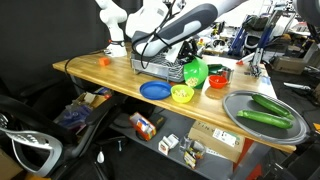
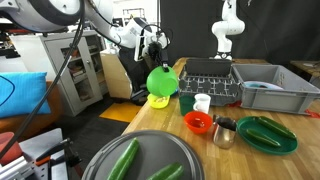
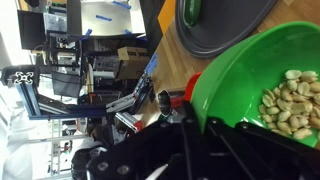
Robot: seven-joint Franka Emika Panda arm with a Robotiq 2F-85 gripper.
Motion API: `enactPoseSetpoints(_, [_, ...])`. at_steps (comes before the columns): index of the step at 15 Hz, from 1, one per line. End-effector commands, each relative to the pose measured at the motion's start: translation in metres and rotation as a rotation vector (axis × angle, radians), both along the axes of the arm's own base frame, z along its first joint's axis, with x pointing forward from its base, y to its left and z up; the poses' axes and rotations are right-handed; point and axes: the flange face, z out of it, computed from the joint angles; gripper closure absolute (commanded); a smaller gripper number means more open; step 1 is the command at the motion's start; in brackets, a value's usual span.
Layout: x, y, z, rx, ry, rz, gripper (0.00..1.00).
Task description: Get the green bowl and pour some of its contents in the yellow bowl
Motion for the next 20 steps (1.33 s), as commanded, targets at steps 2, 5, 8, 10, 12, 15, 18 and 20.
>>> enactPoseSetpoints(2, [0.000,0.002,0.004,-0.033,0.018,0.006,0.99])
enactPoseSetpoints(5, [0.002,0.003,0.008,-0.010,0.006,0.007,0.99])
enactPoseSetpoints(8, [0.007,0.001,0.015,0.031,-0.017,0.006,0.99])
enactPoseSetpoints(10, [0.013,-0.002,0.022,0.072,-0.038,-0.001,0.99])
enactPoseSetpoints(12, [0.016,-0.008,0.028,0.109,-0.046,-0.017,0.99])
enactPoseSetpoints(15, [0.022,-0.019,0.032,0.169,-0.053,-0.049,0.99])
enactPoseSetpoints(18, [0.032,-0.030,0.030,0.268,-0.076,-0.067,0.99])
enactPoseSetpoints(20, [0.038,-0.040,0.035,0.328,-0.098,-0.097,0.99])
